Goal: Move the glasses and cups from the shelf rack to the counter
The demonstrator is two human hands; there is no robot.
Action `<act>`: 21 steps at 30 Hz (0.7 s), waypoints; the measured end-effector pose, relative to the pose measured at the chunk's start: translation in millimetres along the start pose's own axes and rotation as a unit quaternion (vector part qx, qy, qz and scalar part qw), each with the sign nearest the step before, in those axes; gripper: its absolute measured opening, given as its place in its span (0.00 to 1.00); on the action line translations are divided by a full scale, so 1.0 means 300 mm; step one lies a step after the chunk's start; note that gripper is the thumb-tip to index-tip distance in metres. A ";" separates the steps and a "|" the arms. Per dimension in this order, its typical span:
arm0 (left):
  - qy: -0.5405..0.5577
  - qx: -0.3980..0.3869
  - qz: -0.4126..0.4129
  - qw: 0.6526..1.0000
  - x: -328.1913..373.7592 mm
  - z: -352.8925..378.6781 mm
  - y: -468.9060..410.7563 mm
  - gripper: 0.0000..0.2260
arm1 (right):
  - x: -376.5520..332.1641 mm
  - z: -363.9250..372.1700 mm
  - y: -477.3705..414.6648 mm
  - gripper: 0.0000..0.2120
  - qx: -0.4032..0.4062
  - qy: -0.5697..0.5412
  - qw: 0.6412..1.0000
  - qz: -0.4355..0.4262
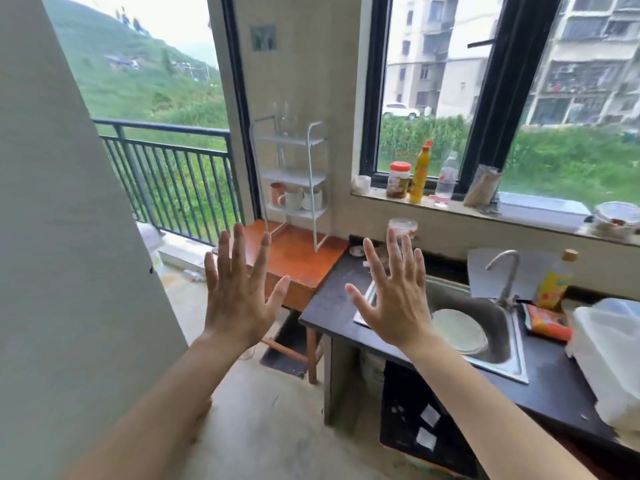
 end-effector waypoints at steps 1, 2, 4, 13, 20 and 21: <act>-0.004 0.000 -0.005 1.000 -0.043 0.024 -0.036 0.35 | -0.012 0.043 -0.058 0.39 -0.001 -0.005 1.000 -0.008; -0.007 0.000 -0.011 1.000 -0.085 0.051 -0.074 0.34 | -0.022 0.088 -0.118 0.39 0.000 -0.011 1.000 -0.016; -0.012 0.000 -0.022 1.000 -0.162 0.112 -0.168 0.34 | -0.033 0.184 -0.247 0.39 0.004 -0.016 0.999 -0.029; -0.035 -0.002 -0.039 0.999 -0.409 0.340 -0.854 0.35 | 0.045 0.581 -0.947 0.39 0.003 -0.048 0.998 -0.044; -0.028 0.015 -0.035 0.999 -0.628 0.418 -1.325 0.33 | 0.035 0.717 -1.473 0.39 0.001 -0.071 0.996 -0.062; -0.024 0.020 -0.033 0.999 -0.662 0.430 -1.381 0.34 | 0.026 0.737 -1.535 0.39 -0.001 -0.067 0.996 -0.064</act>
Point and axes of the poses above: each hand's wrist, its own y-axis away from the middle knuckle, its own z-axis out of the palm, x = y × z, the point moved 8 cm from there along -y, towards the middle knuckle, and after that the axes turned 6 degrees about -x, right-handed, at the moved point
